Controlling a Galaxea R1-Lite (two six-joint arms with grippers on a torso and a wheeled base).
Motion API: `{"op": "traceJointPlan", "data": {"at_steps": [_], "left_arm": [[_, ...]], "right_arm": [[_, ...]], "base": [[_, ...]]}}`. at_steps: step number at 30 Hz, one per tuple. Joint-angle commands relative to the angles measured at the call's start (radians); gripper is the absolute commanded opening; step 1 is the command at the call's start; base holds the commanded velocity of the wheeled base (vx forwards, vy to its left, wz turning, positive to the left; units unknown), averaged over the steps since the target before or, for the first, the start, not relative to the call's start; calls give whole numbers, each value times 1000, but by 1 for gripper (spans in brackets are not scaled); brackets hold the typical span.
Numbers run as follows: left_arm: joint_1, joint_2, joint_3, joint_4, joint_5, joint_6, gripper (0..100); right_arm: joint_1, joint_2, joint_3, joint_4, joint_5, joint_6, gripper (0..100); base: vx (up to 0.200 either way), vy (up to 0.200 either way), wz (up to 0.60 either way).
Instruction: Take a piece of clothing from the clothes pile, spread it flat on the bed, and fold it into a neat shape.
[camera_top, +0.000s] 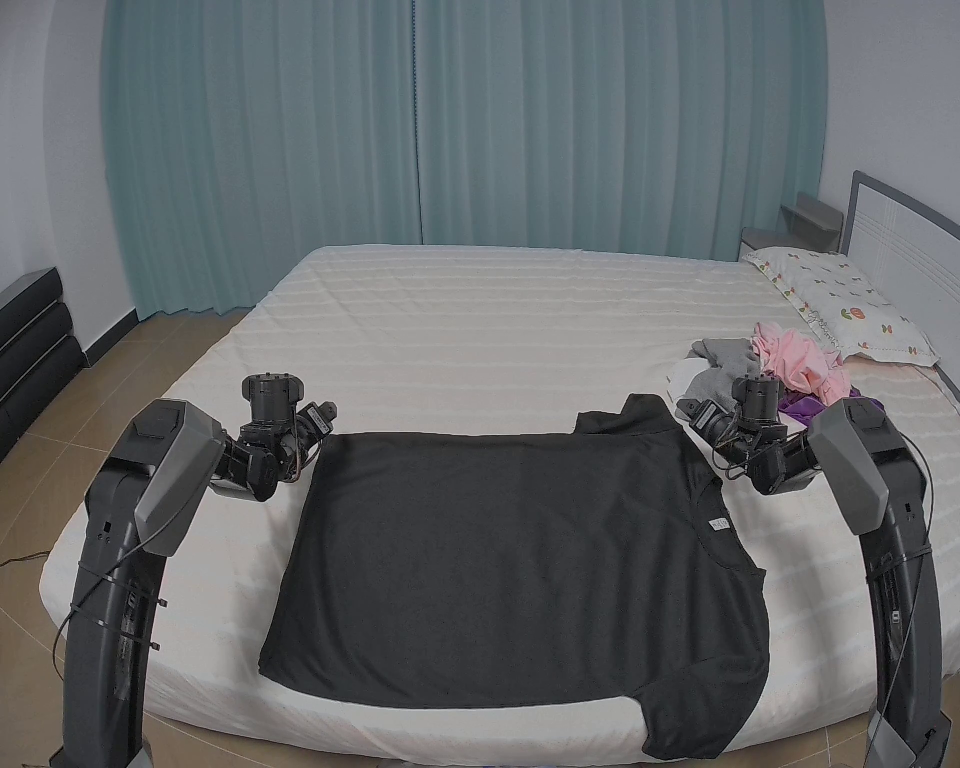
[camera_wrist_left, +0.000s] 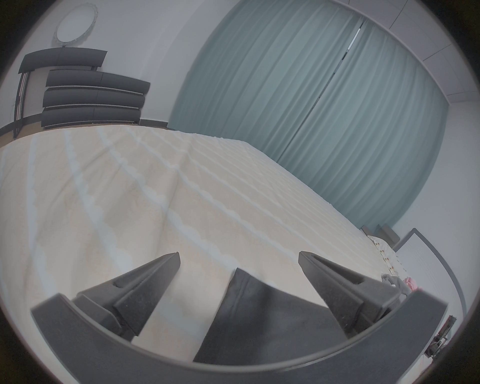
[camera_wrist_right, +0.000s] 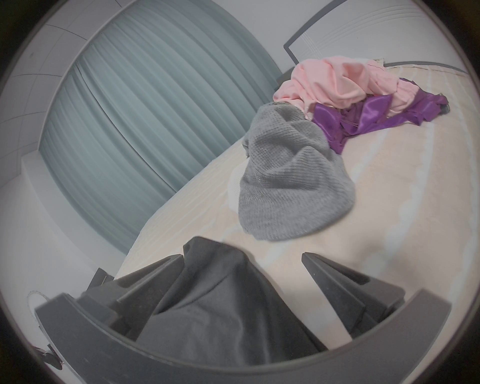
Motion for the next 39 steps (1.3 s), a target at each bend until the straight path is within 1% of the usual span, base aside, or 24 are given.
{"op": "traceJointPlan", "data": {"at_steps": [1,2,4,6,8,9,10,11,12,13,14,15,16,18,20,22,23,25,30,36,39], "left_arm": [[19,-339,409,-59,-95,-21,100],[19,-411,509,-90,-130,-41,100],[19,-523,672,-133,-190,-65,100],[18,-620,822,-156,-225,-71,100],[13,-675,902,-159,-231,-71,100],[12,-729,982,-161,-236,-74,100],[9,-761,1025,-161,-236,-81,100],[9,-770,1037,-161,-236,-82,100],[4,-813,1110,-161,-236,-94,100],[-5,-831,1149,-162,-236,-96,100],[-8,-834,1155,-162,-236,-96,100],[-21,-859,1209,-162,-236,-97,100],[-21,-859,1209,-162,-236,-97,100],[-47,-885,1293,-162,-235,-97,100],[-54,-897,1330,-161,-235,-102,100],[-57,-916,1365,-162,-238,-127,100],[-57,-916,1365,-162,-238,-127,100],[-71,-928,1399,-162,-251,-162,100],[-76,-927,1453,-162,-296,-171,100],[-76,-922,1468,-162,-336,-174,100],[-76,-919,1465,-162,-353,-194,100]], "right_arm": [[-26,-373,531,-160,138,2,100],[-26,-436,654,-220,176,5,100],[-14,-526,846,-309,235,2,100],[-2,-601,1025,-392,273,-2,100],[14,-630,1113,-436,281,0,100],[34,-653,1197,-479,279,2,100],[46,-669,1248,-505,284,5,100],[49,-675,1260,-511,285,5,100],[66,-698,1343,-537,282,6,100],[80,-710,1382,-544,281,6,100],[81,-712,1389,-544,281,6,100],[103,-727,1441,-548,279,9,100],[103,-727,1441,-548,279,9,100],[121,-758,1504,-548,281,18,100],[140,-768,1539,-548,281,31,100],[163,-781,1577,-550,281,45,100],[163,-781,1577,-550,281,45,100],[164,-790,1606,-551,284,51,100],[169,-784,1623,-550,284,77,100],[169,-785,1637,-551,284,75,100],[170,-785,1643,-551,285,77,100]], "base": [[0,0,0],[0,0,0],[0,0,0],[0,0,0],[0,0,0],[0,0,0],[0,0,0],[0,0,0],[0,0,0],[0,0,0],[0,0,0],[0,0,0],[0,0,0],[0,0,0],[0,0,0],[-100,0,0],[-200,0,0],[-200,0,0],[-200,0,0],[0,0,0],[0,0,0]]}}
